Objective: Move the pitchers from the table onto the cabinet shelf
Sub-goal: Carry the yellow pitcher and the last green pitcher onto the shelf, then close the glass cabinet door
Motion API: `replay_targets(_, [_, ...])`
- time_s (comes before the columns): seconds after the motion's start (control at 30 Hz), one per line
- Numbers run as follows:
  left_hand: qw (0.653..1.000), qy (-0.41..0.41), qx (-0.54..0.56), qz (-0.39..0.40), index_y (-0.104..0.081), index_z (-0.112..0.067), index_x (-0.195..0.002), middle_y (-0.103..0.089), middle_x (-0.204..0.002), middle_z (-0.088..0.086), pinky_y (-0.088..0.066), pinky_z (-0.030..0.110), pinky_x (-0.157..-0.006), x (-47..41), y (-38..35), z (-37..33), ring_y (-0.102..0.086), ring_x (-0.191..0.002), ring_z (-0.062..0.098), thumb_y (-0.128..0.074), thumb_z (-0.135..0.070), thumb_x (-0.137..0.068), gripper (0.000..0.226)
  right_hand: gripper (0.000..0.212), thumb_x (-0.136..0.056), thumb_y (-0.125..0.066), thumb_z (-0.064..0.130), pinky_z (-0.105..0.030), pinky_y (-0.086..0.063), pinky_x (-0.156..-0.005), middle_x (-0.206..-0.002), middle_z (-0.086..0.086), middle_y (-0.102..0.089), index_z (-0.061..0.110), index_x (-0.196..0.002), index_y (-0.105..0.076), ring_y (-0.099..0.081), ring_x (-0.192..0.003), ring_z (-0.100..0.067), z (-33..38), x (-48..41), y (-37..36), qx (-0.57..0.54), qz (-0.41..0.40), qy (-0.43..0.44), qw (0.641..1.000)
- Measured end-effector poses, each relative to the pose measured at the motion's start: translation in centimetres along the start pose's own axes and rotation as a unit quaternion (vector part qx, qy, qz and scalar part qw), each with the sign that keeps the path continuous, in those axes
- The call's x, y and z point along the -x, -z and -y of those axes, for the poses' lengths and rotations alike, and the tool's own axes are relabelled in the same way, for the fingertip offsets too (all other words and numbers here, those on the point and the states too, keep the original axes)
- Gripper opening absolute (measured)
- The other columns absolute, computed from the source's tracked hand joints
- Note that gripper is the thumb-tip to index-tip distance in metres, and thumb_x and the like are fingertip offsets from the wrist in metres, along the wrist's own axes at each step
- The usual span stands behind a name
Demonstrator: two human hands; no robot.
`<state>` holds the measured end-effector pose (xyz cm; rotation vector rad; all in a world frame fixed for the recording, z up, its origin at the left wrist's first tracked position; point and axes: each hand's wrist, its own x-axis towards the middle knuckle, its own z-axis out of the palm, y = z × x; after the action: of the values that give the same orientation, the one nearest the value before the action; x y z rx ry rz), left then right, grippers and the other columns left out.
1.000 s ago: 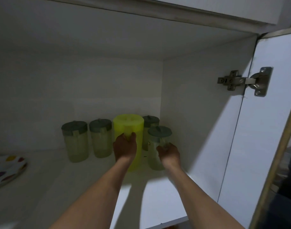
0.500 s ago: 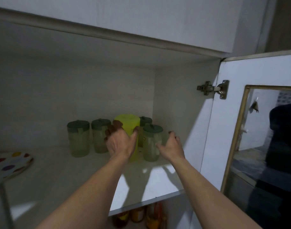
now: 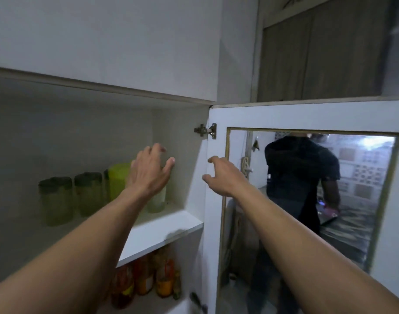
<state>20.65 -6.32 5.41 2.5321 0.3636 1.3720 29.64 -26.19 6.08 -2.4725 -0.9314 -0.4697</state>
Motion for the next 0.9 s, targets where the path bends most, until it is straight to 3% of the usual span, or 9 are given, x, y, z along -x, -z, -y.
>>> replay_targets(0.2, [0.995,-0.063,0.071,0.038,-0.052,-0.02,-0.123,-0.058,-0.123,0.008,-0.047,0.048,-0.094,-1.2,-0.6,-9.6,-0.056,-0.113,0.029,-0.051,-0.045,-0.094,0.039,0.058,-0.098,-0.055,0.037,-0.047,-0.046,-0.108,-0.152,-0.011,-0.045,0.015,-0.15,-0.04,-0.05,-0.134,-0.031,-4.6,4.8,9.6,0.083,-0.078,-0.029,0.993])
replay_targets(0.4, [0.982,-0.11,0.14,0.068,-0.052,-0.019,-0.125,-0.057,-0.126,0.008,-0.045,0.045,-0.092,-2.3,-3.3,-18.5,-0.055,-0.113,0.028,-0.048,-0.042,-0.096,0.037,0.052,-0.098,-0.053,0.035,-0.048,-0.048,-0.101,-0.142,-0.013,-0.053,0.012,-0.144,-0.045,-0.052,-0.128,-0.034,-9.7,8.3,17.6,0.163,-0.146,-0.061,0.974])
replay_targets(0.53, [0.972,-0.13,0.175,0.083,-0.046,-0.024,-0.131,-0.054,-0.134,0.007,-0.047,0.044,-0.093,-3.3,-5.2,-25.0,-0.058,-0.11,0.027,-0.047,-0.044,-0.097,0.04,0.051,-0.096,-0.051,0.034,-0.048,-0.048,-0.101,-0.145,-0.01,-0.051,0.015,-0.143,-0.046,-0.046,-0.132,-0.031,-14.0,10.1,22.9,0.199,-0.218,-0.08,0.952])
replay_targets(0.67, [0.962,-0.141,0.227,0.062,-0.043,-0.022,-0.136,-0.052,-0.139,0.008,-0.046,0.044,-0.097,-4.9,-6.0,-32.2,-0.055,-0.119,0.028,-0.042,-0.048,-0.098,0.046,0.051,-0.096,-0.051,0.034,-0.047,-0.039,-0.11,-0.144,-0.012,-0.05,0.012,-0.142,-0.046,-0.043,-0.134,-0.031,-18.6,10.9,28.0,0.264,-0.28,-0.083,0.919])
replay_targets(0.83, [0.959,-0.218,0.172,0.064,-0.04,-0.018,-0.142,-0.045,-0.144,0.011,-0.04,0.045,-0.098,-7.0,-7.9,-38.3,-0.049,-0.125,0.033,-0.036,-0.043,-0.101,0.049,0.059,-0.099,-0.04,0.044,-0.061,-0.023,-0.117,-0.158,-0.014,-0.035,0.016,-0.151,-0.037,-0.025,-0.149,-0.034,-23.6,10.7,31.9,0.273,-0.221,-0.144,0.925])
replay_targets(0.9, [0.958,-0.23,0.154,0.069,-0.039,-0.018,-0.145,-0.044,-0.144,0.013,-0.041,0.047,-0.098,-7.6,-9.2,-39.7,-0.047,-0.127,0.035,-0.033,-0.042,-0.101,0.05,0.057,-0.1,-0.036,0.045,-0.063,-0.023,-0.116,-0.155,-0.014,-0.038,0.016,-0.149,-0.04,-0.028,-0.147,-0.033,-25.0,10.8,32.3,0.263,-0.192,-0.16,0.932])
